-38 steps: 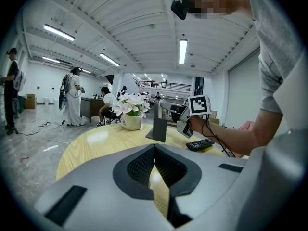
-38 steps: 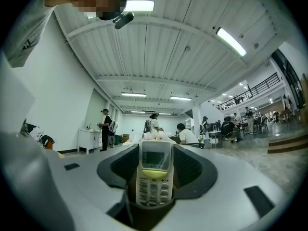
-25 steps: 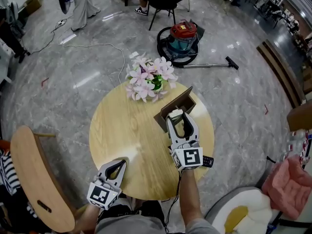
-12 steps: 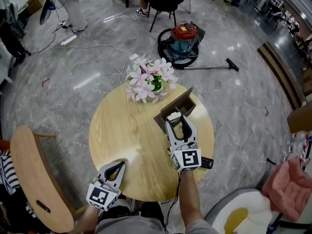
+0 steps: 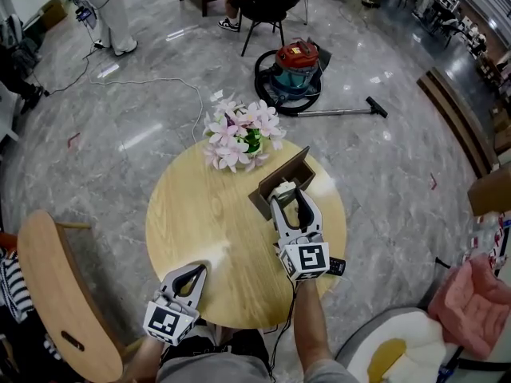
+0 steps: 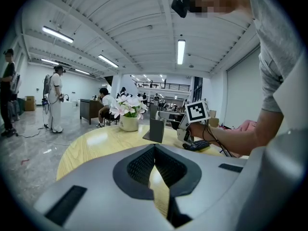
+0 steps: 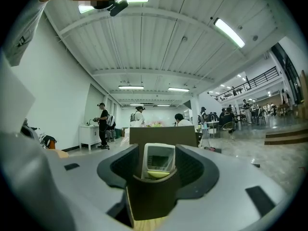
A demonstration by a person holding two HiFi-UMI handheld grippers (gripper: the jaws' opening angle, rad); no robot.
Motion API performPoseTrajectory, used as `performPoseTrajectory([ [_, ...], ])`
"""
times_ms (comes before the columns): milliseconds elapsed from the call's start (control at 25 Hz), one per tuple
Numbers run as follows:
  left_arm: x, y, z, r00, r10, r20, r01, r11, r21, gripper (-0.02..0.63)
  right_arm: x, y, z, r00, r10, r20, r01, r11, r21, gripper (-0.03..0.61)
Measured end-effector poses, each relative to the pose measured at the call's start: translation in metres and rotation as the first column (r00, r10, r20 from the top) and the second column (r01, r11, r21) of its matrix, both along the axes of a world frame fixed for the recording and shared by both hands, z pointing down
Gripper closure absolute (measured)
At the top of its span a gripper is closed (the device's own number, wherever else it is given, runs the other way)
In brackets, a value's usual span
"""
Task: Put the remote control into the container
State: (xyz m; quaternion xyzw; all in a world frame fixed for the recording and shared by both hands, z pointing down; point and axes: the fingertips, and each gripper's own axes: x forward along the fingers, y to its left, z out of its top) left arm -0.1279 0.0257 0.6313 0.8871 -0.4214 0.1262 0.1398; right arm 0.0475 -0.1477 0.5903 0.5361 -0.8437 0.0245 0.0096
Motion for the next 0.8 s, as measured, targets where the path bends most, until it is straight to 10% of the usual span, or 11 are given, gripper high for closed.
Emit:
performPoseTrajectory([
  [800,0.007,-0.017,-0.121,1.000,0.025,-0.012,-0.024,0.996,0.082,0.607,0.012,0.034,-0.071,1.000,0.001,-0.010,-0.002,0.993,-0.117,0.360],
])
